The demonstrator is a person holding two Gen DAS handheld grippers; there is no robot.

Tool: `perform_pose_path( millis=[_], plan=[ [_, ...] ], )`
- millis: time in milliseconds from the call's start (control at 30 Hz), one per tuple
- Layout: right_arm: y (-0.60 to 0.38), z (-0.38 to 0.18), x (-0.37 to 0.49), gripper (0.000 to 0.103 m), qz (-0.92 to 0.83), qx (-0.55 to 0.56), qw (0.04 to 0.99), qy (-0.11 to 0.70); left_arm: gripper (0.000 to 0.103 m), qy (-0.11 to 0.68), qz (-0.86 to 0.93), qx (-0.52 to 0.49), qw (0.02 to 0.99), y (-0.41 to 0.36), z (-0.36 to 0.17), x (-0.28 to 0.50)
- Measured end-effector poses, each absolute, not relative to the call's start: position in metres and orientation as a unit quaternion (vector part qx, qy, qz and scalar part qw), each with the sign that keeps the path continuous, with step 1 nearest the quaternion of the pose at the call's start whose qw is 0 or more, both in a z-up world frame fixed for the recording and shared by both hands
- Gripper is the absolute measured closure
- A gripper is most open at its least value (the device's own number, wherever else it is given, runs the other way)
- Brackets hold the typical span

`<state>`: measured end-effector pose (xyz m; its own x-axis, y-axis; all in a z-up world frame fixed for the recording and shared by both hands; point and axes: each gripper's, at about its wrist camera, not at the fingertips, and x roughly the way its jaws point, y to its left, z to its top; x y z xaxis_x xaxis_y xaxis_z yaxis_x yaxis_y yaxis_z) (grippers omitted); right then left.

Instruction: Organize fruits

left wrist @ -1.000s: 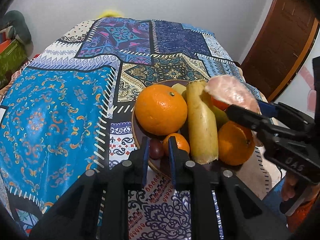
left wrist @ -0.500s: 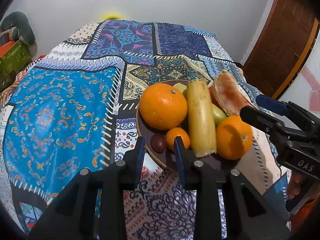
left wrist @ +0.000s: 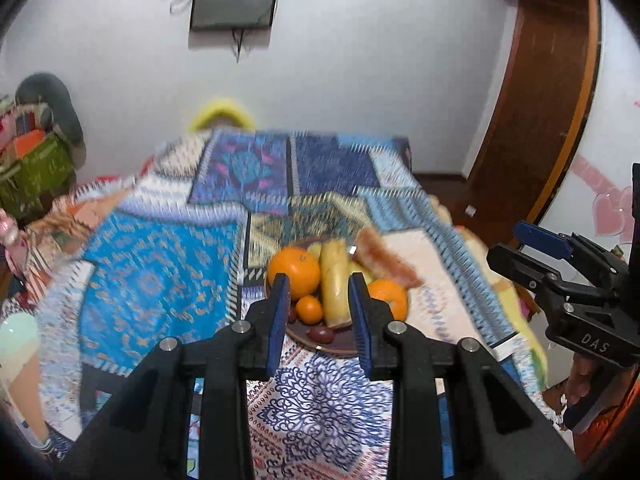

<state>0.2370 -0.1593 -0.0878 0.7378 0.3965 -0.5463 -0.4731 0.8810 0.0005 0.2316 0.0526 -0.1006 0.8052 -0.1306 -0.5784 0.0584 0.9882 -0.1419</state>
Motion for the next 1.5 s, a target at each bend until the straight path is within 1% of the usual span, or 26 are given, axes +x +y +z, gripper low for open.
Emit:
perform_pose_path(
  millis=[233, 333, 433, 533, 600, 633, 667, 700, 767, 800, 867, 933, 1067, 1500],
  plan=[
    [-0.177, -0.026, 0.178, 0.042, 0.237, -0.045, 0.953, 0.186, 0.073, 0.215, -0.066, -0.054, 0.973, 0.04, -0.03, 0.161],
    [-0.183, -0.006, 0.153, 0.041, 0.242, -0.032, 0.958, 0.149, 0.073, 0.175, -0.065, -0.043, 0.982, 0.031, -0.006, 0.131],
    [-0.187, 0.008, 0.132, 0.038, 0.248, -0.019, 0.961, 0.118, 0.068, 0.139, -0.062, -0.036, 0.988, 0.024, 0.01, 0.104],
    [-0.19, 0.014, 0.117, 0.036, 0.25, -0.009, 0.963, 0.095, 0.061, 0.113, -0.05, -0.031, 0.992, 0.019, 0.021, 0.083],
    [-0.192, 0.016, 0.109, 0.03, 0.252, -0.002, 0.964, 0.086, 0.051, 0.099, -0.043, -0.029, 0.994, 0.016, 0.025, 0.071],
    [-0.192, 0.016, 0.105, 0.025, 0.253, 0.001, 0.964, 0.081, 0.049, 0.094, -0.04, -0.027, 0.994, 0.015, 0.026, 0.068],
    [-0.192, 0.016, 0.102, 0.022, 0.25, 0.004, 0.965, 0.076, 0.041, 0.089, -0.037, -0.025, 0.995, 0.014, 0.027, 0.064],
    [-0.193, 0.015, 0.098, 0.02, 0.248, 0.004, 0.966, 0.071, 0.033, 0.083, -0.033, -0.023, 0.996, 0.014, 0.028, 0.06],
    [-0.193, 0.014, 0.093, 0.018, 0.244, 0.002, 0.968, 0.067, 0.028, 0.076, -0.029, -0.021, 0.996, 0.013, 0.029, 0.055],
    [-0.192, 0.013, 0.092, 0.017, 0.242, 0.0, 0.968, 0.066, 0.021, 0.074, -0.028, -0.02, 0.997, 0.012, 0.029, 0.053],
    [-0.191, 0.011, 0.091, 0.007, 0.235, -0.001, 0.97, 0.065, 0.011, 0.072, -0.027, -0.022, 0.997, 0.012, 0.03, 0.05],
    [-0.191, 0.011, 0.087, 0.0, 0.228, -0.001, 0.972, 0.06, 0.01, 0.068, -0.024, -0.025, 0.997, 0.012, 0.03, 0.046],
    [-0.192, 0.01, 0.078, 0.0, 0.217, -0.01, 0.975, 0.054, 0.001, 0.064, -0.012, -0.02, 0.998, 0.01, 0.03, 0.042],
    [-0.201, 0.006, 0.076, 0.0, 0.214, 0.005, 0.975, 0.067, 0.0, 0.069, -0.008, -0.009, 0.998, 0.006, 0.022, 0.043]
  ],
)
